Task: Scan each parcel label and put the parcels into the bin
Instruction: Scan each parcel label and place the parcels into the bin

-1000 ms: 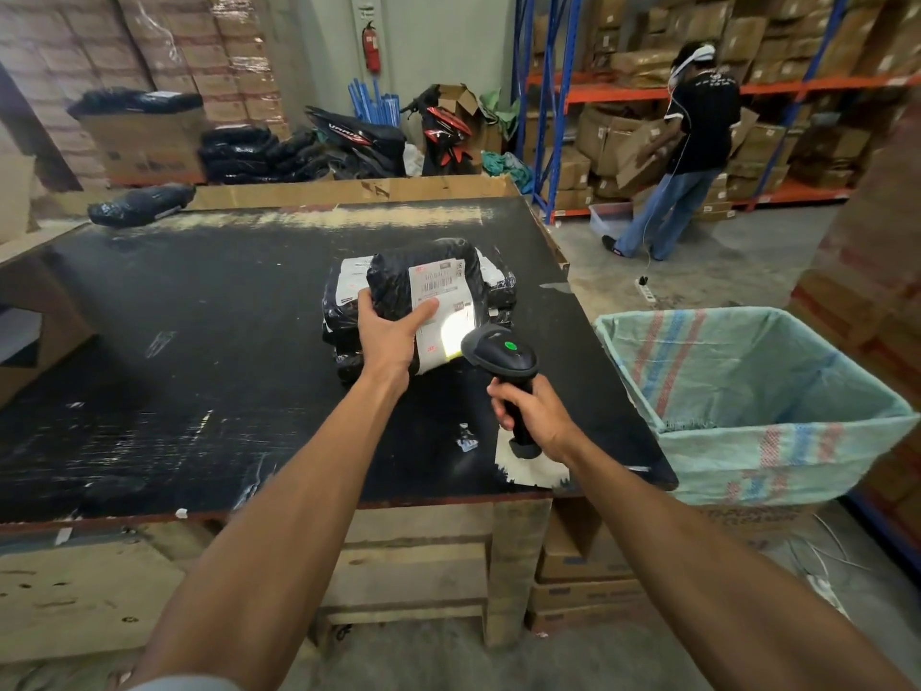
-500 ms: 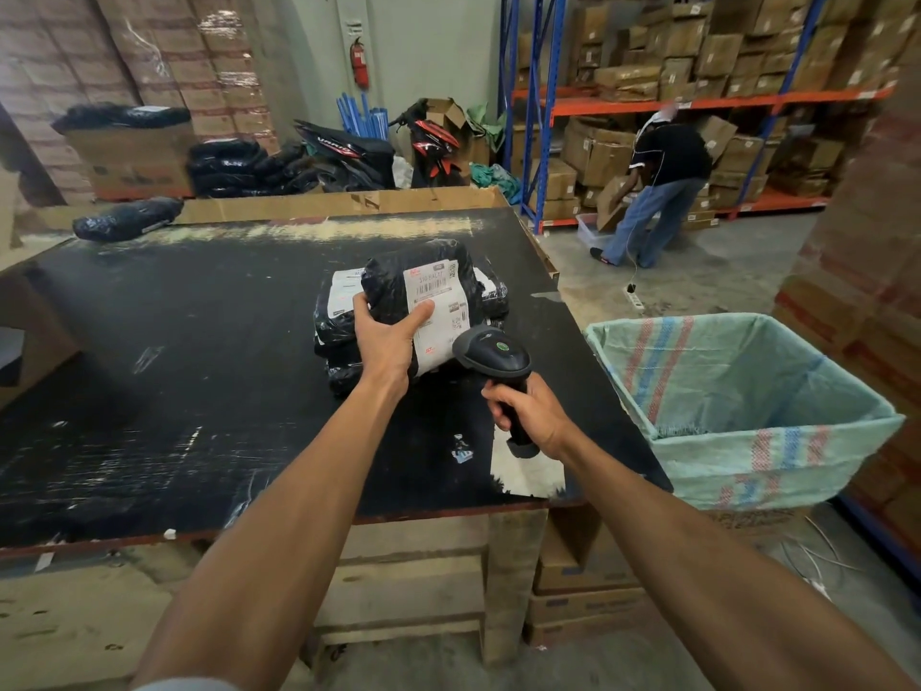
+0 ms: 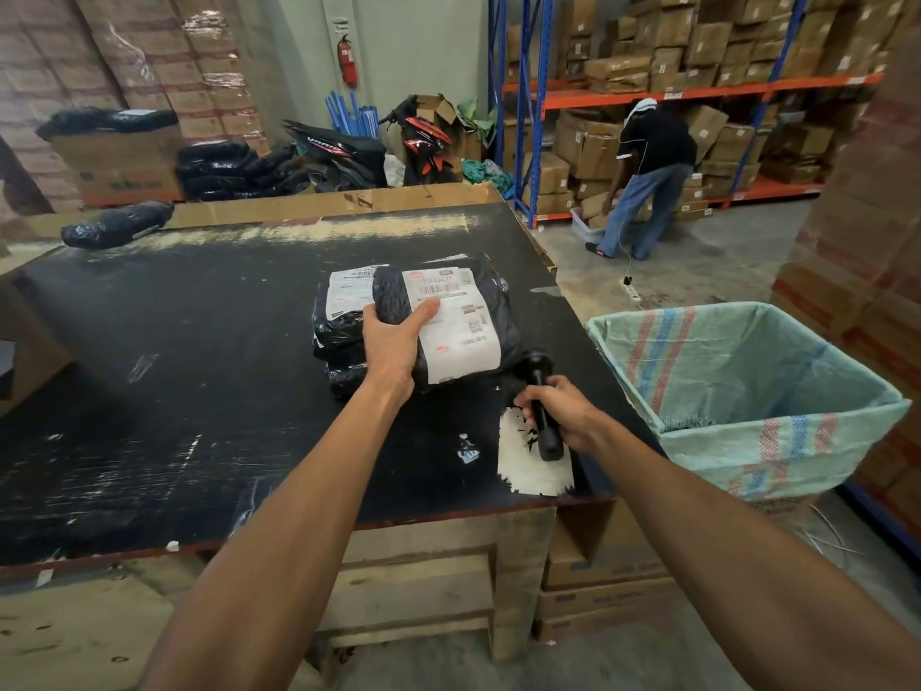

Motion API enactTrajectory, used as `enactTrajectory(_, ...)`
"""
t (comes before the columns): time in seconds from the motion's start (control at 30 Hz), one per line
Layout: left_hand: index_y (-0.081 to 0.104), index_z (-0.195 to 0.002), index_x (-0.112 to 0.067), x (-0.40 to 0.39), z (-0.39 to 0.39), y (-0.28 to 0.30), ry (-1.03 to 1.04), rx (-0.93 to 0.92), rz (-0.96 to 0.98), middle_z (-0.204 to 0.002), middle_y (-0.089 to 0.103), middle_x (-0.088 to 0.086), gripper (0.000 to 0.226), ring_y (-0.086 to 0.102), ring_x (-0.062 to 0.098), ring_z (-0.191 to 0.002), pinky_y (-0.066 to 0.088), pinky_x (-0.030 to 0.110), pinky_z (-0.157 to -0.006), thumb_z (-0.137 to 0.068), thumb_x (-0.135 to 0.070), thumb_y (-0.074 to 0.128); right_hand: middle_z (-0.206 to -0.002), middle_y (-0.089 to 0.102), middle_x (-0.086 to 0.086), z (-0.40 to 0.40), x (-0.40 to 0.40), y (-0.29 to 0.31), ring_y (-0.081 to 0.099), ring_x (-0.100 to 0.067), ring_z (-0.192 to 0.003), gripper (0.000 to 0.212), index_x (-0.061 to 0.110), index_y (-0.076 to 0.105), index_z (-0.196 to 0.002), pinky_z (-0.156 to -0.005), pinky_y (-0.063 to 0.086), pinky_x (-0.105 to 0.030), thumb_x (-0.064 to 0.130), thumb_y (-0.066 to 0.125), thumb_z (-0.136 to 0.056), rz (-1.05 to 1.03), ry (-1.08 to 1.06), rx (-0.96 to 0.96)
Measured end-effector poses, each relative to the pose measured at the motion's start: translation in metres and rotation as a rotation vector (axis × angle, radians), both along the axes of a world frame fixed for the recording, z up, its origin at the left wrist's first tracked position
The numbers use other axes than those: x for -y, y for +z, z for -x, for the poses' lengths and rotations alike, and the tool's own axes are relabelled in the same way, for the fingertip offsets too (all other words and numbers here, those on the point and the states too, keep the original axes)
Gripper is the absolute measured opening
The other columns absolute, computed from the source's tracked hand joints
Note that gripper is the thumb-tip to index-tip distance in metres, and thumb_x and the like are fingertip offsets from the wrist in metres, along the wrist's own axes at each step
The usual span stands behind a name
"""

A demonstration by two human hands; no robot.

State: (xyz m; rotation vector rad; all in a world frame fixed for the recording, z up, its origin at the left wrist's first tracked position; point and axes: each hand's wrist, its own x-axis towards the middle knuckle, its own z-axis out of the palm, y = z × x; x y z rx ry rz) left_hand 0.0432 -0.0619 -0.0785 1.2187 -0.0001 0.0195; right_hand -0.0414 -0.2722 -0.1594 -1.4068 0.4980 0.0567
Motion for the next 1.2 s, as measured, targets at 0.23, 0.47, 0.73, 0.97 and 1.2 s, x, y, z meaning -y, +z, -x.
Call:
enactTrajectory(0.23,0.047,-0.132,-0.014,0.038,0.013,-0.005,-0.170,-0.099,0.050,-0.114,0.073,0.008,0.069,0.077,0.022,-0.092,0.064,0.049,-0.080,-0.076,-0.016,0.088,-0.097,0.063,-0.019,-0.013,0.008,-0.006,0.063,-0.024,-0.078,0.023,0.000,0.057,-0.120,-0.072,0.057,-0.035,0.014,0.055,-0.102,-0.222,0.097,-0.018)
enactTrajectory(0.47,0.049,-0.128,-0.015,0.130,0.006,-0.009,-0.270,-0.147,0.000,-0.112,0.074,0.009,0.068,0.078,0.023,-0.088,0.064,0.040,-0.069,-0.073,-0.014,0.089,-0.145,0.054,-0.025,-0.012,0.087,-0.017,0.063,-0.039,-0.112,0.037,0.005,0.053,-0.141,-0.087,0.058,-0.037,0.013,0.042,-0.107,-0.377,-0.203,0.037)
enactTrajectory(0.73,0.048,-0.120,-0.020,0.282,-0.028,-0.046,-0.423,-0.165,-0.379,-0.123,0.067,0.009,0.061,0.068,0.029,-0.109,0.056,0.050,-0.098,-0.075,-0.027,0.088,-0.121,0.073,-0.017,-0.029,0.237,-0.028,0.074,-0.038,-0.102,0.068,0.015,0.074,-0.122,-0.078,0.060,-0.050,0.069,0.059,-0.084,-0.555,-0.138,0.015)
enactTrajectory(0.97,0.044,-0.147,-0.014,0.362,-0.072,-0.088,-0.334,0.164,-1.195,-0.149,0.050,0.011,0.063,0.047,0.031,-0.137,0.035,0.046,-0.116,-0.098,-0.054,0.050,-0.101,0.079,-0.014,-0.044,0.343,-0.059,0.078,-0.028,-0.079,0.043,0.010,0.076,-0.109,-0.064,0.061,-0.037,0.047,0.073,-0.086,-0.223,-0.170,-0.257)
enactTrajectory(1.2,0.037,-0.154,-0.009,0.363,-0.100,-0.139,-0.186,0.335,-1.566,-0.164,0.033,0.008,0.062,0.019,0.024,-0.155,0.011,0.046,-0.127,-0.102,-0.042,0.043,-0.152,0.045,-0.022,-0.056,0.437,-0.127,0.048,-0.038,-0.135,0.086,-0.001,0.041,-0.149,-0.108,0.044,-0.044,0.044,0.077,-0.085,0.594,-0.084,-0.598)
